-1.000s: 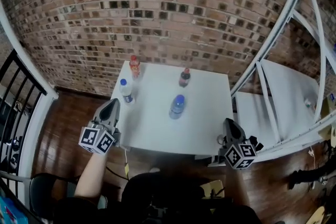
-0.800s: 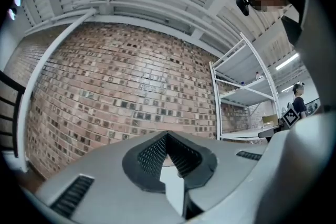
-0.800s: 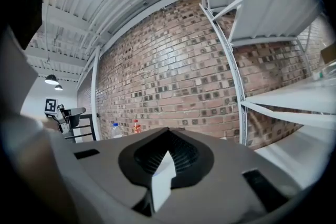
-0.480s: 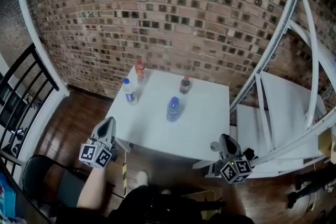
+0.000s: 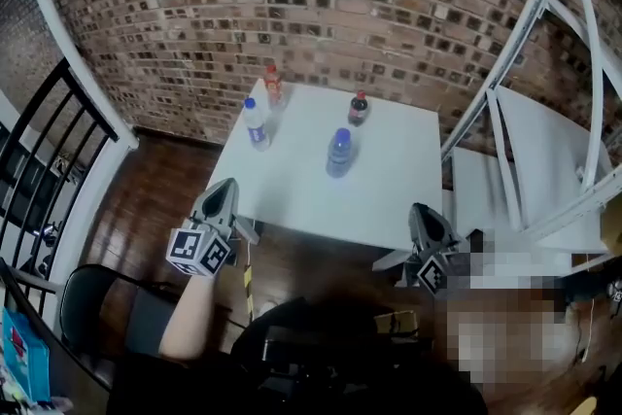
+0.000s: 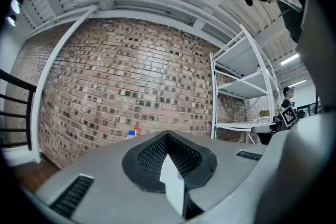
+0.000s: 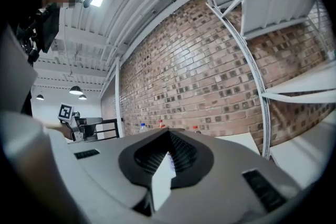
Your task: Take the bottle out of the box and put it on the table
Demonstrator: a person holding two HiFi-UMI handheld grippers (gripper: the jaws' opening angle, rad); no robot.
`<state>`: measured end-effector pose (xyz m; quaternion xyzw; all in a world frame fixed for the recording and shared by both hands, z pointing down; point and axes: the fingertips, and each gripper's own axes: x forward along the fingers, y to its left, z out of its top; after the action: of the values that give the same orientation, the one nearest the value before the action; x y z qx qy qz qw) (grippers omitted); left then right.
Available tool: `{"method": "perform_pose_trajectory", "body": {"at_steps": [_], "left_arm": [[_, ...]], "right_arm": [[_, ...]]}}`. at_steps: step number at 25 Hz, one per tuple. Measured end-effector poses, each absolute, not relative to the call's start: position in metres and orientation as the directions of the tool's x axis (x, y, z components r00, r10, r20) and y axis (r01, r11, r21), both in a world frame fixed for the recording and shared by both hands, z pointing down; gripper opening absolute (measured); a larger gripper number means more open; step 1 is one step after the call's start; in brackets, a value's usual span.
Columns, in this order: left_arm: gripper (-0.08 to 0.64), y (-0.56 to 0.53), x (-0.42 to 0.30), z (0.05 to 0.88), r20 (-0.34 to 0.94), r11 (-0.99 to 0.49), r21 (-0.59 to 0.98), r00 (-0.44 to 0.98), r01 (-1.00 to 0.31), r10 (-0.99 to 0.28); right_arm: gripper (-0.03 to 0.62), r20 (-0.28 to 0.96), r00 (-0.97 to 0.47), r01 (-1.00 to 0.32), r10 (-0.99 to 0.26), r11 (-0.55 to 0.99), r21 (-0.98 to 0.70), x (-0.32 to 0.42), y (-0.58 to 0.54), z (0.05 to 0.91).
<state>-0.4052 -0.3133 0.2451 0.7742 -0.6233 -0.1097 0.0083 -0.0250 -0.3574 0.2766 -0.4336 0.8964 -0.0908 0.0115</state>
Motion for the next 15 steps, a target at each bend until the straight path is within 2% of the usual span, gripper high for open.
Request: {"method": "perform_pose_trajectory", "body": {"at_steps": [6,15], "left_arm": [[0.003,-0.31,-0.419,0.264,-0.113,-0.309,0.123,0.296,-0.943,-0.948],[0.003,-0.321,-0.462,0.275,-0.119,-0.299,0.142,0.284,-0.943,-0.951]], "right_arm": [[0.002,0.106,-0.626,-0.774,-0.773,0.597,-0.212,-0.064,-0.351,0.294],[0.002,0.11,-0.569,-0.816,-0.815,0.543,-0.199,-0.079,-0.353,0.295]]}}
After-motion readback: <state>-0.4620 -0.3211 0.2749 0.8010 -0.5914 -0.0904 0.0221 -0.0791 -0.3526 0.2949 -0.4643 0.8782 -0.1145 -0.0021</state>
